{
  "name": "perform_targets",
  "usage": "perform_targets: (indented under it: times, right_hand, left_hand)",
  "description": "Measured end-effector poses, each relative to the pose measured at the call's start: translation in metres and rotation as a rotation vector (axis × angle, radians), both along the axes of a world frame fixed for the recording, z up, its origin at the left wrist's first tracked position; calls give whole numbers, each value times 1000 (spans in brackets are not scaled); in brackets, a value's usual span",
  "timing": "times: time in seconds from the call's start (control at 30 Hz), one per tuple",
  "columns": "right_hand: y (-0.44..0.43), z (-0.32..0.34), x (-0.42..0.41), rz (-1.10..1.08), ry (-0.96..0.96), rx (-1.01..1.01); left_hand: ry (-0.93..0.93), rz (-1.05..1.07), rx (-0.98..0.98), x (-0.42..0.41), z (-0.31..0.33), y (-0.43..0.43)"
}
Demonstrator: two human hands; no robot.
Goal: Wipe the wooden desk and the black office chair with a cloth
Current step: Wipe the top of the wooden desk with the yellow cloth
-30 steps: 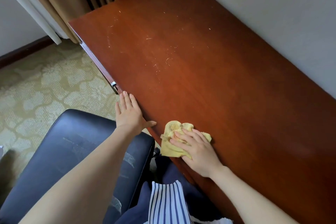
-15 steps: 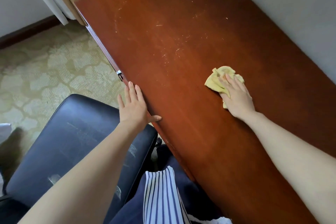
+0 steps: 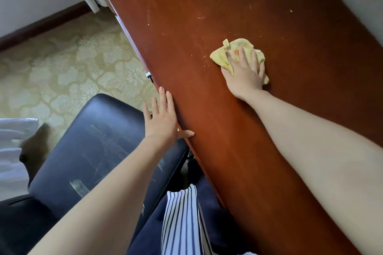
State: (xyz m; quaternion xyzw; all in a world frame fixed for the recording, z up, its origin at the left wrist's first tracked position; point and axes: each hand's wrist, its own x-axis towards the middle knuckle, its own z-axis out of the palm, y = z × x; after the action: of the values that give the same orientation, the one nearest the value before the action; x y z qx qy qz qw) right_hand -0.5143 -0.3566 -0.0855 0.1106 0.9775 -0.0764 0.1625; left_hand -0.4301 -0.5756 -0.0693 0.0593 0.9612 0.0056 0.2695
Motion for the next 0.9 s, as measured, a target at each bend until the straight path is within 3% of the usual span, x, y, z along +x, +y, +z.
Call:
perform_targets:
  times: [0.2, 0.47, 0.63, 0.9]
  right_hand:
    - [-43, 1, 29, 200, -34, -127]
    - [-75, 7, 154, 304, 93, -177]
    - [-68, 6, 227, 314, 130, -254]
    - [-25, 7, 304, 148, 199, -233]
  left_hand:
    - [-46, -15, 39, -2, 6, -3]
    - [-150, -149, -7, -11, 22, -20]
    - [-142, -208, -87, -15, 23, -27]
    - [-44, -160, -12, 0, 12, -23]
